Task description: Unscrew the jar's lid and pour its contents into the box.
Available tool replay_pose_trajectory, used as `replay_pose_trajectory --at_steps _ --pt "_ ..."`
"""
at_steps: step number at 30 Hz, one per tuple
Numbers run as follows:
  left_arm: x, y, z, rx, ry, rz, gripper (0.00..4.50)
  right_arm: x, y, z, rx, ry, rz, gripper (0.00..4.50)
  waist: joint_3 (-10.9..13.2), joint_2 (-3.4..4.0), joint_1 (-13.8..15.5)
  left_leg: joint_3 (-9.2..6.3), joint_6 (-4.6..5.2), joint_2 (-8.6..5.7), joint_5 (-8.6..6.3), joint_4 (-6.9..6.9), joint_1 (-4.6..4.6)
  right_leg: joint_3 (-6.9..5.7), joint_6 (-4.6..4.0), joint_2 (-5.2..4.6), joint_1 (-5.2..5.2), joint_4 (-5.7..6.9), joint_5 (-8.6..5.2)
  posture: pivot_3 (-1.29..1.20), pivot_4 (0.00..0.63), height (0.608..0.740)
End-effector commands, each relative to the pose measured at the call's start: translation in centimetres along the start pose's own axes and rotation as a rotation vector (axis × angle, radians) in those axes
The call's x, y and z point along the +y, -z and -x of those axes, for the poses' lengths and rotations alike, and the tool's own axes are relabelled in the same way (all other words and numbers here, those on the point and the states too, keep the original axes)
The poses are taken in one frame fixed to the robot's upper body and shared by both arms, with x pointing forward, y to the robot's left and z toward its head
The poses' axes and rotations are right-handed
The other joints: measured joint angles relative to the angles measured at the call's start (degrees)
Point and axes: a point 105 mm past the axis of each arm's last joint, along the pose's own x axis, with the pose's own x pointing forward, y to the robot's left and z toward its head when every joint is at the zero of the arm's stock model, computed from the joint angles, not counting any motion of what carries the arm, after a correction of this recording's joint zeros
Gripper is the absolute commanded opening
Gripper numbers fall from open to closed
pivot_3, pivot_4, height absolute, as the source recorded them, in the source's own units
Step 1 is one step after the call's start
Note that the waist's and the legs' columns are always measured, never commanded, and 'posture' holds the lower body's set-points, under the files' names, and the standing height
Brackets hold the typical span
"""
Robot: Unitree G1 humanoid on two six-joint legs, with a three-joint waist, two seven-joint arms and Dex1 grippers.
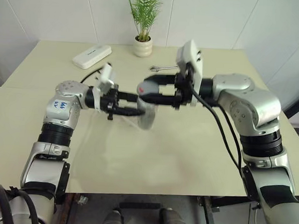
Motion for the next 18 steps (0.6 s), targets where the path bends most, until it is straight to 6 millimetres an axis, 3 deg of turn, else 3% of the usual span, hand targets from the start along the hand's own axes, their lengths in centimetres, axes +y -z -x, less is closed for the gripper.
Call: replay_pose_trajectory --at_steps 1,8,14,16,18 --pt "-0.3 0.2 0.2 0.028 0.035 -0.013 1.90 -0.5 -2.4 0.7 -0.056 0.023 0.091 2.92 0.00 -0.01 0.01 -0.02 0.00 0.03 0.00 0.00 0.00 -0.02 -0.01 0.03 0.00 0.00 0.00 0.00 0.150 0.740" --pt "0.4 -0.5 0.2 0.001 0.005 -0.040 1.90 -0.9 -2.6 0.8 -0.061 0.028 0.098 2.92 0.00 0.01 -0.20 -0.01 0.00 0.03 0.00 -0.01 0.01 -0.01 -0.01 0.03 -0.01 0.03 -0.01 0.00 0.150 0.740" --pt "1.1 -3.1 1.1 -0.067 -0.054 -0.095 1.90 -1.9 -1.1 2.2 -0.019 0.115 0.065 2.92 0.00 0.01 -0.04 -0.02 0.00 0.02 0.00 -0.01 -0.01 -0.02 -0.01 0.02 -0.01 0.01 -0.01 0.00 0.150 0.740" --pt "1.5 -4.2 1.9 -0.084 -0.094 -0.115 1.90 -3.0 0.5 3.6 0.037 0.214 0.040 2.92 0.01 0.01 0.01 -0.01 0.00 0.01 0.00 0.00 -0.01 -0.01 -0.01 0.01 0.00 0.00 -0.01 0.00 0.150 0.740" --pt "2.0 -5.3 3.7 -0.100 -0.171 -0.134 1.90 -4.3 3.7 6.3 0.135 0.369 -0.012 2.92 0.00 0.00 0.05 -0.02 0.00 0.02 0.00 0.00 -0.01 -0.02 -0.01 0.01 0.00 -0.01 -0.01 0.00 0.150 0.740"
